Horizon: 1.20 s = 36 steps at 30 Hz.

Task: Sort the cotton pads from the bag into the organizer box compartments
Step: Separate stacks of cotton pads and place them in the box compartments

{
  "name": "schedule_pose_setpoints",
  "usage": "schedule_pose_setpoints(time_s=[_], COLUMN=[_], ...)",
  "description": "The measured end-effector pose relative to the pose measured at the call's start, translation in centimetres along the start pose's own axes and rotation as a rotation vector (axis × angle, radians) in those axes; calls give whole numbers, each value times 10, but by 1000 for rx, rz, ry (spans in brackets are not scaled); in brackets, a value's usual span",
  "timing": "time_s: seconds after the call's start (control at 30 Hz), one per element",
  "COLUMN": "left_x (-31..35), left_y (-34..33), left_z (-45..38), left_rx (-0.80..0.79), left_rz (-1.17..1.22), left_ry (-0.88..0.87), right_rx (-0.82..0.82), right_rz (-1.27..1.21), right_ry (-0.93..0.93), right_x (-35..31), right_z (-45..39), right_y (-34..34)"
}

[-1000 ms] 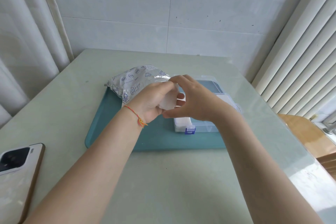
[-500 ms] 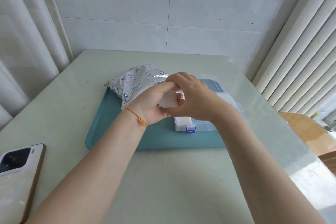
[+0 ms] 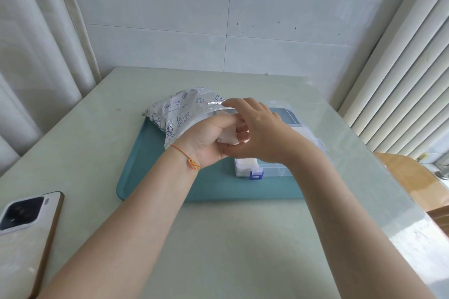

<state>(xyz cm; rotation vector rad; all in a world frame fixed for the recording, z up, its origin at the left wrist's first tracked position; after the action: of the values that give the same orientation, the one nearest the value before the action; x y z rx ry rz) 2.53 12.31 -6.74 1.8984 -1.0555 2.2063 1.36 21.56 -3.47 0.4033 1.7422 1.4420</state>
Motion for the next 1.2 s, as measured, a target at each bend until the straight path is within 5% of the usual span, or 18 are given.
schedule_pose_setpoints(time_s=[0.37,0.8,1.07,1.2], left_x=[-1,0,-9,-2], left_y=[7,-3,8,14], left_z=[-1,0,-2,-1], left_rx=[143,8,191,225], left_rz=[-29,-67,-57,14], left_ry=[-31,-29,43,1], right_rx=[-33,-43,-110,-73], right_rz=[-39,-58,-56,-286], right_ry=[15,-24,16,25], right_x=[1,1,-1,4], right_z=[-1,-1,1,7], right_y=[-2,-3,-7,10])
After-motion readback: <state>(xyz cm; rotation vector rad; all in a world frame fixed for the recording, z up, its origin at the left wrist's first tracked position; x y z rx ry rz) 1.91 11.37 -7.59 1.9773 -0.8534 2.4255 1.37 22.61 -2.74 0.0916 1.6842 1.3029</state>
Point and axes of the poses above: each hand's wrist, its own z-axis away from the middle knuckle, its own y-axis out of the back of the hand, x = y × z, the point moved 5 cm from there along -z, towards the middle knuckle, and after that the axes turned 14 degrees about -x, right-handed, at the moved point
